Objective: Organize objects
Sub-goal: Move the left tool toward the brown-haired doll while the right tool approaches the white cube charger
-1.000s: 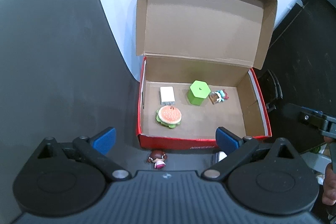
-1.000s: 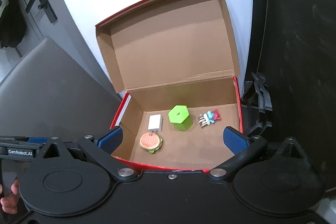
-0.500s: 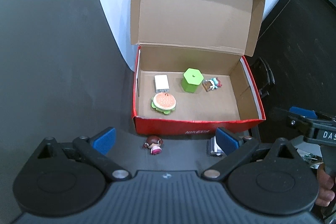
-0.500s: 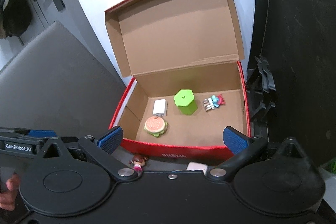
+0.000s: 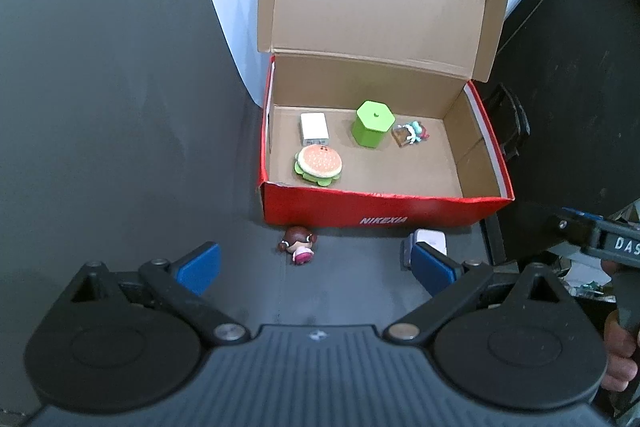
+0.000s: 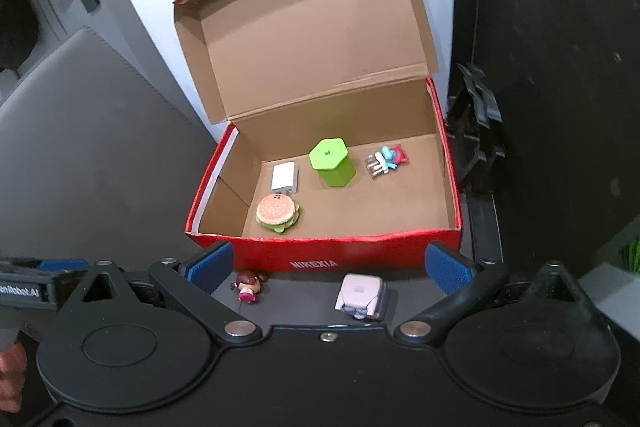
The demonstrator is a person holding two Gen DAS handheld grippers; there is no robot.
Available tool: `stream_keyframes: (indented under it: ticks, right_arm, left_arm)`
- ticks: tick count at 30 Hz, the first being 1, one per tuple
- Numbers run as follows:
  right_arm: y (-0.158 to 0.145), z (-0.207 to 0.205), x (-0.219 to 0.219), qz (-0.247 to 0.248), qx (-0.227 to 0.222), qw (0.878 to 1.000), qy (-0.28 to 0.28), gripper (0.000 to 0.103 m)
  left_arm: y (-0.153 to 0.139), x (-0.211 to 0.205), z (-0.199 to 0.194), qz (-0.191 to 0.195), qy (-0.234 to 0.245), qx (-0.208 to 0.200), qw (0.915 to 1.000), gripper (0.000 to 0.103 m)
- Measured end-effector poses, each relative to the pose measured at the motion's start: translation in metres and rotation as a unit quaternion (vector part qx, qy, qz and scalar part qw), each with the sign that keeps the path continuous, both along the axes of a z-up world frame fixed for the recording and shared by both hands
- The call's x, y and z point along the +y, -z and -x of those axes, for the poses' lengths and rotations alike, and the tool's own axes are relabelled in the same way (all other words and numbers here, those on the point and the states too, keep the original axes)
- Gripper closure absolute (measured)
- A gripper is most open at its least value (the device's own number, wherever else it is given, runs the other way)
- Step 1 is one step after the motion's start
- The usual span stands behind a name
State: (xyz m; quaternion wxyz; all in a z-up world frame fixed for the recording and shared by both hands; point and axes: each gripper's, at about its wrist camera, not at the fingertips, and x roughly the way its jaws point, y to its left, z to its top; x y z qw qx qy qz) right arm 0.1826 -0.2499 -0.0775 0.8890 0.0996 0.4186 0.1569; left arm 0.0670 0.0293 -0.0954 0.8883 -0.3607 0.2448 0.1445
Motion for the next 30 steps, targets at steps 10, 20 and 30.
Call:
stream_keyframes:
  ticks: [10,20,30]
  right_arm:
    - [0.020,0.009,0.006,-0.002,0.018,0.999,0.039,0.000]
    - [0.046,0.017,0.013,-0.021,0.046,0.996,0.067,0.001]
    - [0.070,0.017,0.017,-0.014,0.062,0.994,0.087,0.004]
  left_arm:
    - [0.010,0.002,-0.013,0.009,0.001,0.014,0.9999,0.003]
    - [0.014,0.001,-0.029,0.005,0.012,0.029,0.9995,0.003]
    - [0.017,-0.004,-0.053,-0.021,0.035,0.043,0.9982,0.004]
